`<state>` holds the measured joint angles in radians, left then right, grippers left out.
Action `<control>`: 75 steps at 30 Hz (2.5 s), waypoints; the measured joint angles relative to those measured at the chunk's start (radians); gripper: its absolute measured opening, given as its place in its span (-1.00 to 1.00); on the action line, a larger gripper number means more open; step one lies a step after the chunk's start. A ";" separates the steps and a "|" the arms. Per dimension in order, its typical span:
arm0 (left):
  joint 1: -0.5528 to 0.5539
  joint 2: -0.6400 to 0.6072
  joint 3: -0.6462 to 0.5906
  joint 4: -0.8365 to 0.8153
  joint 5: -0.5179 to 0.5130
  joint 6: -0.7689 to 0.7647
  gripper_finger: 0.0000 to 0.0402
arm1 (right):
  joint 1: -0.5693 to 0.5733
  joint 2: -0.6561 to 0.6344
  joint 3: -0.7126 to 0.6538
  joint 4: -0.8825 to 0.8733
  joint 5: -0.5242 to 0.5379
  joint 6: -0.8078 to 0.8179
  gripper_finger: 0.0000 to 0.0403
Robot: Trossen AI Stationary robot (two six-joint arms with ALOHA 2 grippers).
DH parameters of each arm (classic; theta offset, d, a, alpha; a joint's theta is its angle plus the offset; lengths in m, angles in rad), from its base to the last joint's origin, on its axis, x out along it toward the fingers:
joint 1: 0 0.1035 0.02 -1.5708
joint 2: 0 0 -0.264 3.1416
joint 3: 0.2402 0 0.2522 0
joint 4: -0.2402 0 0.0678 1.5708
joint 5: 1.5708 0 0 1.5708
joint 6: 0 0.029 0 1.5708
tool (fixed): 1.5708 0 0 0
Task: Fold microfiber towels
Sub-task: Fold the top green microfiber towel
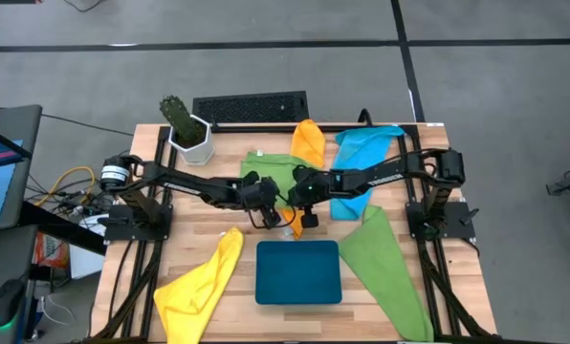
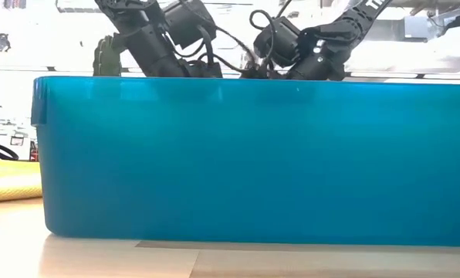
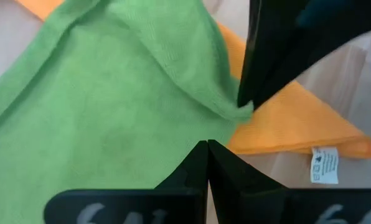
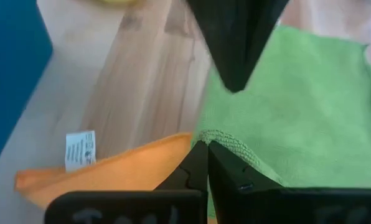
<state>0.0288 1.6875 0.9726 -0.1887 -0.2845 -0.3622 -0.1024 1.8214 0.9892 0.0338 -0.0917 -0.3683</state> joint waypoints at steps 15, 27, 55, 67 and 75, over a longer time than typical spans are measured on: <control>0.000 0.000 0.000 -0.005 0.016 0.001 -1.00 | -0.011 0.017 0.001 0.034 -0.033 -0.007 -0.64; 0.000 0.000 0.000 -0.013 0.018 0.001 -1.00 | -0.023 0.084 0.001 0.058 -0.037 -0.006 -0.34; 0.000 -0.019 0.000 -0.057 0.013 0.009 -1.00 | -0.088 -0.124 0.018 -0.366 -0.023 -0.091 -0.12; 0.000 -0.019 0.000 -0.064 0.007 0.014 -1.00 | -0.082 -0.069 0.010 -0.312 0.076 -0.243 -0.10; 0.000 -0.019 0.000 -0.069 -0.001 0.019 -1.00 | -0.055 0.000 0.006 -0.301 0.189 -0.253 -0.15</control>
<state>0.0284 1.6680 0.9730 -0.2572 -0.2855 -0.3435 -0.1576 1.8218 0.9955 -0.2675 0.0971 -0.6216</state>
